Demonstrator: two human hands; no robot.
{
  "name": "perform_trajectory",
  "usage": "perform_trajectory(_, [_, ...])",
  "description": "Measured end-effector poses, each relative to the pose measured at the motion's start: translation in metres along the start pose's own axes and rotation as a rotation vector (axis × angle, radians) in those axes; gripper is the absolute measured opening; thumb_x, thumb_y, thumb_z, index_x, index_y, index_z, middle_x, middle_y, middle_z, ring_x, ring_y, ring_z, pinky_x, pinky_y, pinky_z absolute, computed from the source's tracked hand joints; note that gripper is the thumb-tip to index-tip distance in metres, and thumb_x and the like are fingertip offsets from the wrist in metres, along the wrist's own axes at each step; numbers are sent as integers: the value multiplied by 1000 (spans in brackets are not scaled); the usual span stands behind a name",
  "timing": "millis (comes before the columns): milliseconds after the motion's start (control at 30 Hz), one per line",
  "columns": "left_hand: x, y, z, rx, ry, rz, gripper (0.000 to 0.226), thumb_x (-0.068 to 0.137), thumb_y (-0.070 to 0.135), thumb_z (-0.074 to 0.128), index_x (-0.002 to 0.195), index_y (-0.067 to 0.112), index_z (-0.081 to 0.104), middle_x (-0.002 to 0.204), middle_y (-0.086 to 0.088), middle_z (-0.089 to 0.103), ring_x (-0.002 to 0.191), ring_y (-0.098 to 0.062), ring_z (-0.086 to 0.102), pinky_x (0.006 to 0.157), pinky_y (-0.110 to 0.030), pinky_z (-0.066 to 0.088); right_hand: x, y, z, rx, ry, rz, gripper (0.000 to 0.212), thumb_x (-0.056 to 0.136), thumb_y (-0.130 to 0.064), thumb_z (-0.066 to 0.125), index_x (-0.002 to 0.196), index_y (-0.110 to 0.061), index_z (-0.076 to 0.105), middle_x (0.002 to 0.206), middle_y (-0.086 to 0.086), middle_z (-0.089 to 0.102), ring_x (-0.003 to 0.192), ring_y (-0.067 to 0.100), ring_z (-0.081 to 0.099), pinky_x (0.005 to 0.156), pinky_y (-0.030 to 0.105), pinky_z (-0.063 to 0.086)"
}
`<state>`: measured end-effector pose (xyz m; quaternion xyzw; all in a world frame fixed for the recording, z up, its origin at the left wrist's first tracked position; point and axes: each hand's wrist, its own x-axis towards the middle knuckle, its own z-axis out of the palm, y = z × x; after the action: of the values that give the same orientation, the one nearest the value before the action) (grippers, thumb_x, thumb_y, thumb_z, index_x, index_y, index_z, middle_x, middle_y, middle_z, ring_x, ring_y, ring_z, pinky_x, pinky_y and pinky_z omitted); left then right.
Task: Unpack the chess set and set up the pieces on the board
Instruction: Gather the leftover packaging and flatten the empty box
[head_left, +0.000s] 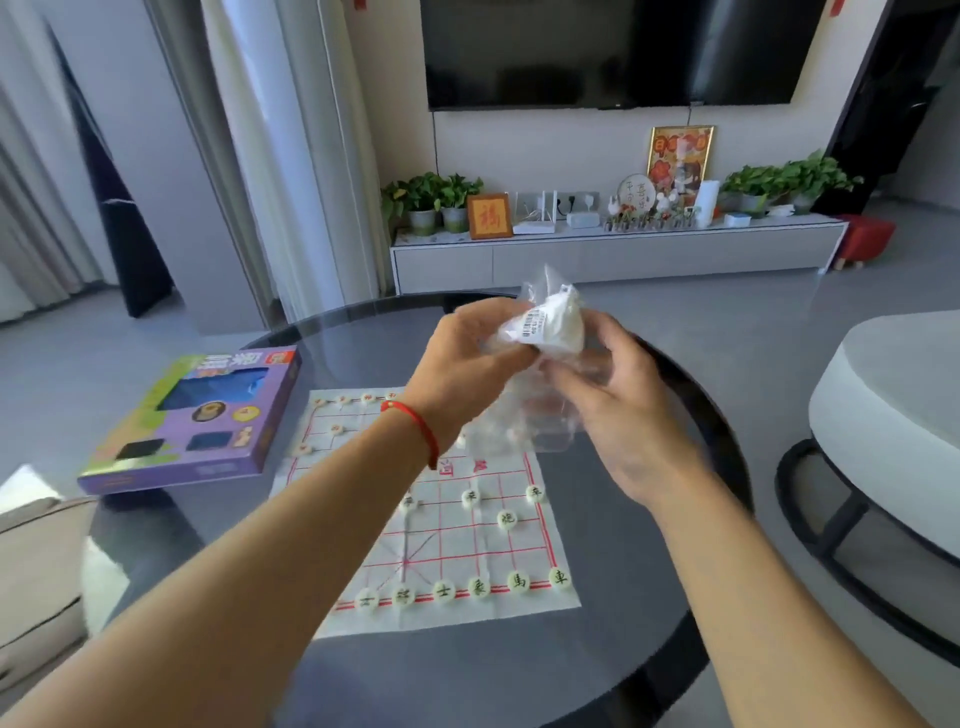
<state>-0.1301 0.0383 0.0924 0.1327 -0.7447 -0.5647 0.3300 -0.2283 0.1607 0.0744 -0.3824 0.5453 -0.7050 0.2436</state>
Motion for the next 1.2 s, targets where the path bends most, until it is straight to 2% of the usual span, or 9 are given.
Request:
perform_trajectory(200, [-110,12,-141,189,238,54,60,79,-4,76,124,34,63,107,4,73,95,-18,70,81,-41,59,-24,9,138,269,-386,216,35,88,3,66,117,-16,67,119,17,72,108,35,71,85,45,60])
perform_trajectory(333, [-177,8,-230,361,699,3,47,72,-13,72,91,31,73,88,10,73,83,-8,67,72,-34,59,-33,14,238,114,-567,485,40,94,-49,61,132,-36,64,132,8,65,118,35,64,92,53,57])
perform_trajectory(467, [-229,0,-286,523,890,-20,41,70,-18,57,82,16,74,88,3,74,88,-12,69,82,-36,58,-47,27,341,223,-803,629,57,99,-51,54,142,-13,55,95,6,75,87,30,60,97,60,54])
perform_trajectory(567, [-267,-13,-327,283,807,-98,36,70,-17,55,87,9,72,107,-1,74,106,-18,67,92,-34,55,-58,45,400,319,-775,645,40,101,-17,60,133,6,55,112,20,73,97,37,66,94,52,57])
perform_trajectory(700, [-326,-62,-369,-31,831,-289,48,69,2,56,113,16,73,128,2,67,124,-15,58,107,-43,45,-61,86,442,-14,-537,351,35,83,-3,81,110,-18,65,109,12,72,93,27,72,83,44,63])
perform_trajectory(767, [-346,-105,-369,347,826,-436,51,69,8,54,114,24,72,128,3,66,122,-15,57,108,-45,43,-58,102,452,-243,-462,233,32,78,-8,86,93,-30,67,98,1,71,85,19,69,75,38,63])
perform_trajectory(900, [-366,-190,-353,1089,416,-561,69,73,19,56,141,20,50,139,-4,50,132,-27,44,111,-43,37,-49,126,469,-260,-451,231,26,81,-4,83,86,-26,70,100,6,72,76,17,67,50,17,51])
perform_trajectory(1000, [-374,-217,-341,1288,311,-679,90,73,32,51,156,16,21,148,-7,32,140,-28,32,114,-47,30,-42,144,483,-417,-448,142,20,85,-12,80,90,-28,70,99,0,69,76,12,63,48,7,43])
perform_trajectory(1200, [-367,-228,-332,1374,398,-637,81,77,12,56,154,5,29,158,-15,26,150,-33,21,120,-55,20,-47,187,502,-639,-577,-104,22,92,-18,70,113,-26,73,124,5,60,102,18,60,67,0,33])
